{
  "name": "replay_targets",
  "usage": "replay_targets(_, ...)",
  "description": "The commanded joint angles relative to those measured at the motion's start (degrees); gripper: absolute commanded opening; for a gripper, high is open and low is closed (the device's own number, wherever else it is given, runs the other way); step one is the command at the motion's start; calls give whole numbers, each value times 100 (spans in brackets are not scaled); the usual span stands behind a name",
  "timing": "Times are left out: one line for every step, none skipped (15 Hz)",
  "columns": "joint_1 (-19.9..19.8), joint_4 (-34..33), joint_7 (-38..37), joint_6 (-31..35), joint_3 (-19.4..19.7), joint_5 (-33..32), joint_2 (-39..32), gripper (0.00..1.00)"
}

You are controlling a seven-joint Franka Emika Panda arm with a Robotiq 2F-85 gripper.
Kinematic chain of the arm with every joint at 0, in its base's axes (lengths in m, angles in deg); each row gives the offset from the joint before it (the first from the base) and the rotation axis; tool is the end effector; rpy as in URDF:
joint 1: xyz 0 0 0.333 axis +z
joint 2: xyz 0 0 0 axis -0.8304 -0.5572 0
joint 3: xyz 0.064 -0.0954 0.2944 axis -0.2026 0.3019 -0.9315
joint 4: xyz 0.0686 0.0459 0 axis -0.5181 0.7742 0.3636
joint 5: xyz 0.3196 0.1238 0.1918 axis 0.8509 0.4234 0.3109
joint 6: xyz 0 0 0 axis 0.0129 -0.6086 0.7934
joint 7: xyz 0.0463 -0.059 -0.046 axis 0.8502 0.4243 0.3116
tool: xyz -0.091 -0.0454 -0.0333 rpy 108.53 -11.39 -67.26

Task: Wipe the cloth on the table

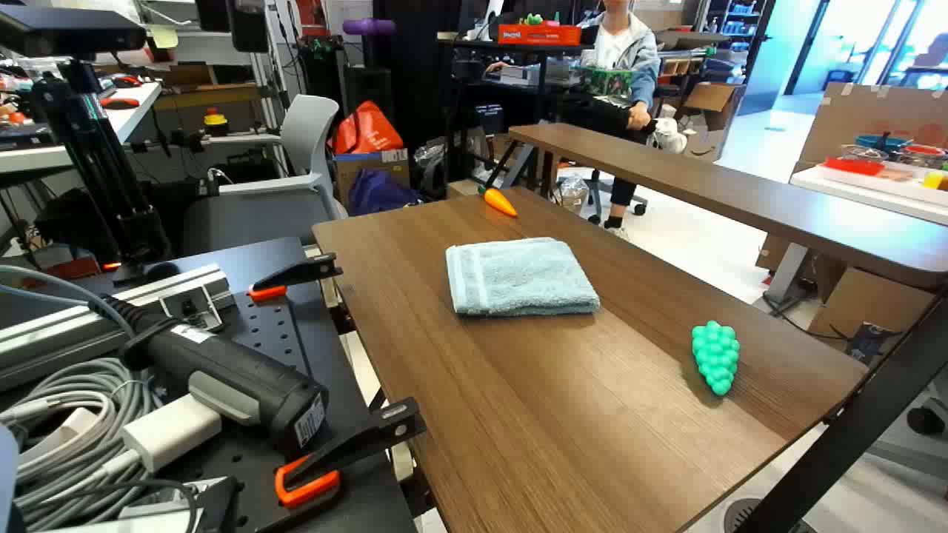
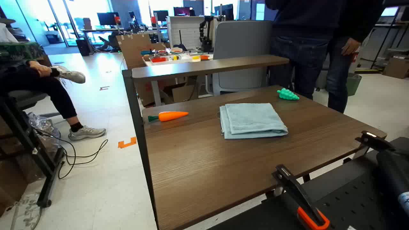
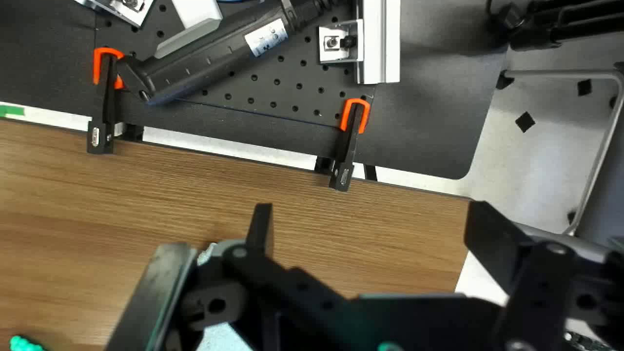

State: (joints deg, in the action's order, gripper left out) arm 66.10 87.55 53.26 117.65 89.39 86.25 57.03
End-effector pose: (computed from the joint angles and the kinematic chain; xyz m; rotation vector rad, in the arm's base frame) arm 0.3238 0.0665 0.3888 -3.0133 -0.3880 0.1247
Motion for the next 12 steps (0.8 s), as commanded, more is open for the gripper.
replay_targets(-49,-8,23,-14,-48,30,1,100)
replay_targets(-49,-8,23,-14,-48,30,1,100)
replay_targets(-49,-8,23,-14,-48,30,1,100)
replay_targets(-49,-8,23,-14,-48,30,1,100)
replay_targets(-49,-8,23,-14,-48,30,1,100)
replay_targets(-49,-8,23,-14,-48,30,1,100)
replay_targets(-49,-8,23,-14,-48,30,0,100)
replay_targets(-49,-8,23,-14,-48,30,1,100)
replay_targets(-49,-8,23,-14,-48,30,1,100)
replay_targets(-49,-8,23,-14,-48,30,1,100)
replay_targets(-171,-8,-138,168,-87,-68,-110,100)
replay_targets(-241,-9,-185,235,-63,-108,-224,100)
